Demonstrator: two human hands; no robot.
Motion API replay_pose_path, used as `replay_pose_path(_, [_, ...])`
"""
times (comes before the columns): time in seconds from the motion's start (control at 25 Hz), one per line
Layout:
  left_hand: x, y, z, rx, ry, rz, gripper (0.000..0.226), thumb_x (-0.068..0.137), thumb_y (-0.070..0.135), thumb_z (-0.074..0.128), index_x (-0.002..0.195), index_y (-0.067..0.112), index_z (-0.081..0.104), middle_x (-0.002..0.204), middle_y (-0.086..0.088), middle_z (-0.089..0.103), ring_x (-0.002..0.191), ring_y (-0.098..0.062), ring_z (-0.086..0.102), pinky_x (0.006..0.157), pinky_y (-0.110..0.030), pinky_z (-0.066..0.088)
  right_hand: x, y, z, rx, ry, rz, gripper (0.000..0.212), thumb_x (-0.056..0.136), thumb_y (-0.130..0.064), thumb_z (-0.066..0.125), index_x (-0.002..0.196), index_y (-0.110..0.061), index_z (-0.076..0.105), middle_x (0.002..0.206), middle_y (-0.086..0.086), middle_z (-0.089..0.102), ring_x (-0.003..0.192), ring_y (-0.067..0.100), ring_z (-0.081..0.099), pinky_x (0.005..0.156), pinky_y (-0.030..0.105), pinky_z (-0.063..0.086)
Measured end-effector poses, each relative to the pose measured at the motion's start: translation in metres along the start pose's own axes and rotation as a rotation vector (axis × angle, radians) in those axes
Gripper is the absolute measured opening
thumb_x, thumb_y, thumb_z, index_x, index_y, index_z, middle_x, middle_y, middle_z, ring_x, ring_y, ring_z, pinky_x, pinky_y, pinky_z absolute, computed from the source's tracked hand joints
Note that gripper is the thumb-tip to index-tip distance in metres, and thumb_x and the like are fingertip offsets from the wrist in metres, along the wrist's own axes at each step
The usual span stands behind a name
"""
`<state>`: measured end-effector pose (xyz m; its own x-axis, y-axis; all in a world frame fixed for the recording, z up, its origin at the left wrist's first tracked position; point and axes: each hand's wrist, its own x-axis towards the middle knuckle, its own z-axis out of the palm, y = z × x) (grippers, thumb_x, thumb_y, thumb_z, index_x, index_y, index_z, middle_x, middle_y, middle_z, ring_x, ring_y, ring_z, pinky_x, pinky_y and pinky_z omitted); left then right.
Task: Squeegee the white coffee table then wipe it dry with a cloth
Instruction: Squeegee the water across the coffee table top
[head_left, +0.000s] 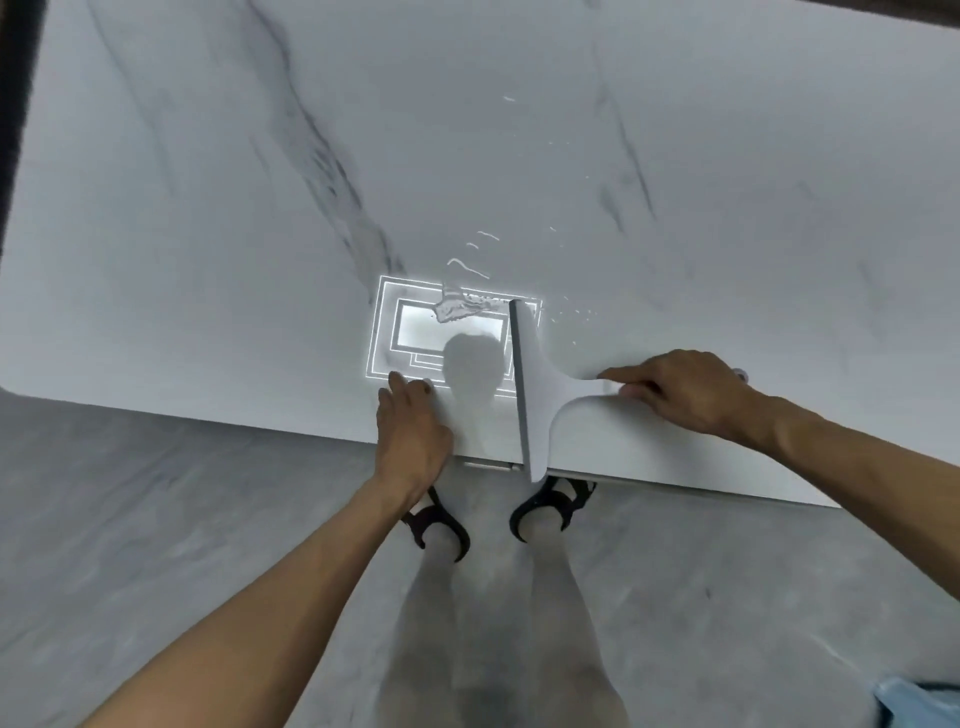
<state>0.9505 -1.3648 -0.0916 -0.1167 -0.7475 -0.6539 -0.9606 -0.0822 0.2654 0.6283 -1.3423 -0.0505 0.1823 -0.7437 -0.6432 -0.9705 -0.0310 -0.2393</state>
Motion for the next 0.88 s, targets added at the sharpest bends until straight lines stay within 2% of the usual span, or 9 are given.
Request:
replay_pose_path(0.12, [0.006,0.023,0.005,-0.049,-0.023,-0.083,0.050,0.082,0.007,0.051,0.131,0.000,0.043,0.144,-0.021,0.033,0.128,-0.043,0.036,0.106,-0.052,0.035,-0.022,0.060,-0.025,-0.044,0.053,0.111,0.034,0.099,-0.043,0.041,0.131,-0.051,0.051,0.125,-0.011,0.065,0.112,0.022,0.060,0.073,0.028,0.034])
replay_pose_path(0.24, [0.009,0.032,0.004,-0.057,-0.031,-0.155,0.050,0.085,0.010,0.053,0.133,0.001,0.041,0.147,-0.024,0.029,0.133,-0.048,0.033,0.107,-0.056,0.036,-0.035,0.077,-0.038,-0.043,0.150,0.105,0.030,0.095,-0.054,0.041,0.123,-0.060,0.052,0.117,-0.019,0.067,0.103,0.016,0.062,0.060,0.022,0.028])
replay_pose_path(0.32, [0.010,0.035,0.006,-0.011,-0.070,-0.151,0.050,0.085,0.002,0.047,0.134,-0.005,0.037,0.149,-0.031,0.022,0.139,-0.052,0.020,0.109,-0.057,0.032,-0.031,0.058,-0.029,-0.005,0.161,0.012,0.030,0.089,-0.064,0.042,0.117,-0.065,0.052,0.108,-0.025,0.068,0.097,0.011,0.063,0.053,0.017,0.020])
replay_pose_path(0.4, [0.012,0.035,0.008,0.010,-0.097,-0.166,0.049,0.083,-0.001,0.042,0.132,-0.007,0.035,0.151,-0.034,0.017,0.140,-0.052,0.014,0.109,-0.055,0.032,-0.017,0.028,-0.006,0.019,0.090,-0.149,0.032,0.088,-0.066,0.042,0.118,-0.063,0.053,0.107,-0.021,0.069,0.099,0.010,0.063,0.058,0.018,0.024])
replay_pose_path(0.48, [0.015,0.036,0.008,0.014,-0.105,-0.191,0.048,0.083,0.003,0.044,0.131,-0.004,0.037,0.150,-0.034,0.017,0.139,-0.053,0.017,0.107,-0.054,0.035,-0.004,0.001,0.021,-0.031,0.011,-0.294,0.034,0.092,-0.062,0.040,0.121,-0.057,0.055,0.110,-0.014,0.070,0.101,0.013,0.063,0.066,0.024,0.026])
replay_pose_path(0.56, [0.020,0.037,0.010,0.029,-0.090,-0.205,0.052,0.084,0.012,0.053,0.133,0.001,0.039,0.148,-0.033,0.023,0.134,-0.054,0.027,0.105,-0.055,0.038,0.001,0.001,0.030,-0.076,-0.029,-0.343,0.034,0.095,-0.057,0.039,0.124,-0.051,0.057,0.113,-0.011,0.069,0.103,0.016,0.062,0.069,0.027,0.029])
replay_pose_path(0.64, [0.023,0.037,0.013,0.052,-0.086,-0.211,0.053,0.084,0.016,0.055,0.133,0.004,0.040,0.146,-0.033,0.025,0.131,-0.055,0.031,0.105,-0.057,0.037,-0.001,0.024,0.021,-0.080,-0.027,-0.314,0.032,0.094,-0.054,0.042,0.121,-0.050,0.059,0.112,-0.013,0.070,0.104,0.017,0.063,0.072,0.029,0.036])
replay_pose_path(0.76, [0.025,0.039,0.016,0.078,-0.144,-0.218,0.047,0.083,0.007,0.044,0.129,0.001,0.039,0.149,-0.040,0.013,0.137,-0.061,0.015,0.107,-0.055,0.034,-0.007,0.074,-0.013,-0.130,-0.017,-0.215,0.029,0.092,-0.054,0.046,0.117,-0.052,0.061,0.111,-0.016,0.070,0.103,0.017,0.064,0.078,0.031,0.044])
replay_pose_path(0.88, [0.027,0.040,0.010,0.068,-0.149,-0.246,0.047,0.084,0.012,0.049,0.130,0.005,0.042,0.146,-0.038,0.022,0.133,-0.058,0.025,0.105,-0.054,0.035,-0.009,0.114,-0.055,-0.217,-0.011,-0.115,0.029,0.093,-0.056,0.044,0.117,-0.055,0.059,0.111,-0.016,0.070,0.102,0.018,0.064,0.076,0.031,0.043])
